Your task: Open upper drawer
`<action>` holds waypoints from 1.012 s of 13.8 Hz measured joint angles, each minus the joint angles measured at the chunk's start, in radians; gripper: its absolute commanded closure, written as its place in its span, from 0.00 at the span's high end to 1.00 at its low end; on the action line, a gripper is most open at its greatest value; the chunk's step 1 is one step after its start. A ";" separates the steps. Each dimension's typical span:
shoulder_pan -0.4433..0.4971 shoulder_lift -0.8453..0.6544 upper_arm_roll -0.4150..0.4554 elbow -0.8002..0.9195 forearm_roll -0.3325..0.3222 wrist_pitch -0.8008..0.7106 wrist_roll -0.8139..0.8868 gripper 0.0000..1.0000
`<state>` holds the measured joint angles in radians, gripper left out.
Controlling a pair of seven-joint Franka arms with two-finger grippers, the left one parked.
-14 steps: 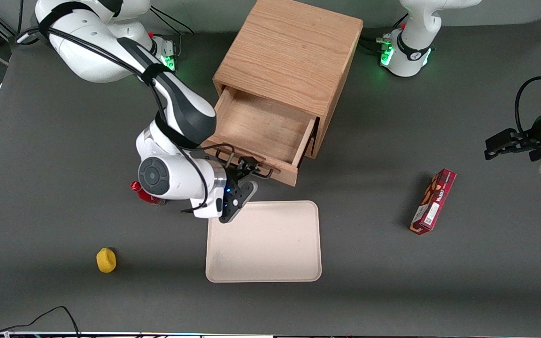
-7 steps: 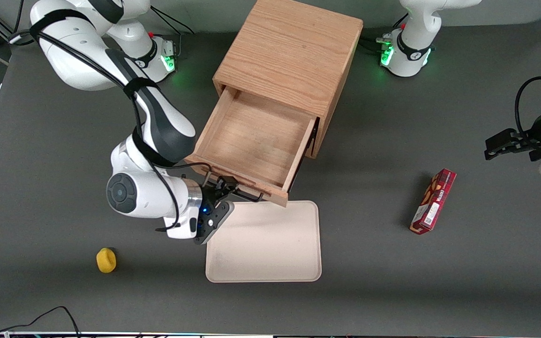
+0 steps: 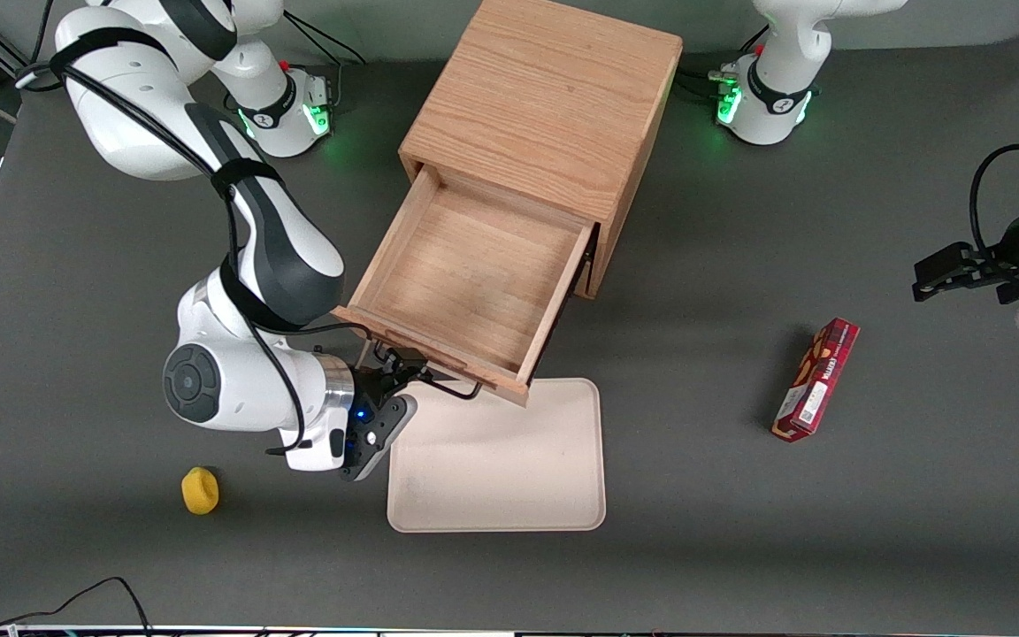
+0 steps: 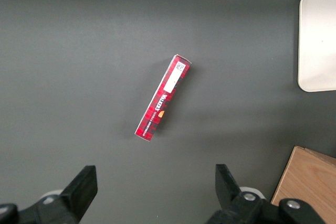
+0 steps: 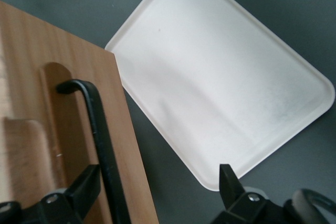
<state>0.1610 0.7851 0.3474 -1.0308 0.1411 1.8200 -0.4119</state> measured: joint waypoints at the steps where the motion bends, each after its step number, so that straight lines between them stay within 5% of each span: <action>1: 0.000 -0.024 -0.003 0.026 -0.012 -0.013 0.000 1.00; 5: -0.011 -0.219 -0.034 0.048 -0.039 -0.189 0.057 1.00; 9: -0.017 -0.434 -0.065 -0.021 -0.053 -0.372 0.452 1.00; 14: -0.034 -0.684 -0.255 -0.155 -0.066 -0.644 0.551 1.00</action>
<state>0.1272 0.1011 0.0928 -1.1855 0.0749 1.1758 0.1387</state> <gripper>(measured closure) 0.000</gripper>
